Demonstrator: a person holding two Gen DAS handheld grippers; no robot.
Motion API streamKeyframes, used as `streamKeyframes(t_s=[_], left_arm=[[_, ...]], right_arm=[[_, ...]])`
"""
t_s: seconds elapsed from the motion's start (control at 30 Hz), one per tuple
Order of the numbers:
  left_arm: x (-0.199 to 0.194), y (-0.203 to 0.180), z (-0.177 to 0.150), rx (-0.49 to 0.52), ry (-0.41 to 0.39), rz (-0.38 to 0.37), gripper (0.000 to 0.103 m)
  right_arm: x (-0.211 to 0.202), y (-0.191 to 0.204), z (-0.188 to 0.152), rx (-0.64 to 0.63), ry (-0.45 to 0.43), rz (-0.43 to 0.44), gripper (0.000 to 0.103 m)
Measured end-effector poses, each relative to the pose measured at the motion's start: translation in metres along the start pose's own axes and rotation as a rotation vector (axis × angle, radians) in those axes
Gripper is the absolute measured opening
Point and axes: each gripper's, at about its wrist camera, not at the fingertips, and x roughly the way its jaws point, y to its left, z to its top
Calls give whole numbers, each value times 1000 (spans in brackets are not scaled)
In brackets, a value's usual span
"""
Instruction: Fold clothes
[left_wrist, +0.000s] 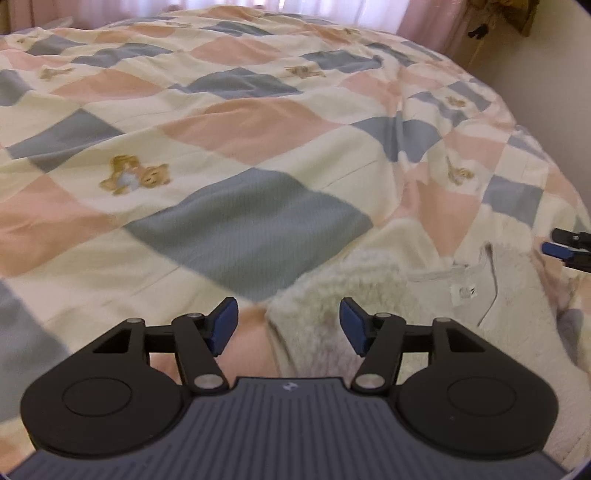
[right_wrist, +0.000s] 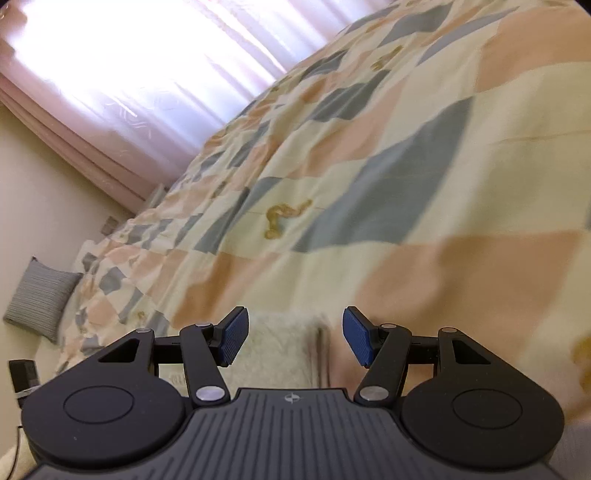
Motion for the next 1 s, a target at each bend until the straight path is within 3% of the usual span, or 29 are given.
streamKeyframes(t_s=[0.37, 0.6, 0.63, 0.67, 0.73, 0.77, 0.83, 1.0], left_arm=[[38, 14, 12, 22, 49, -154, 59], [56, 20, 15, 45, 72, -235, 62], [56, 17, 14, 57, 75, -236, 60], [57, 14, 14, 69, 78, -237, 47], [55, 5, 13, 107, 75, -231, 27], [52, 0, 12, 128, 67, -223, 18], [41, -8, 9, 164, 37, -198, 14], [-7, -10, 1, 142, -49, -182, 11]], right_arm=[[52, 0, 22, -142, 271, -6, 60], [67, 2, 22, -178, 369, 37, 61], [69, 4, 21, -189, 385, 45, 60], [71, 7, 21, -200, 392, 46, 58], [72, 10, 19, -214, 399, 46, 33], [71, 11, 18, -215, 403, 50, 27], [66, 15, 14, -236, 387, 46, 20], [37, 40, 8, -317, 292, 30, 18]])
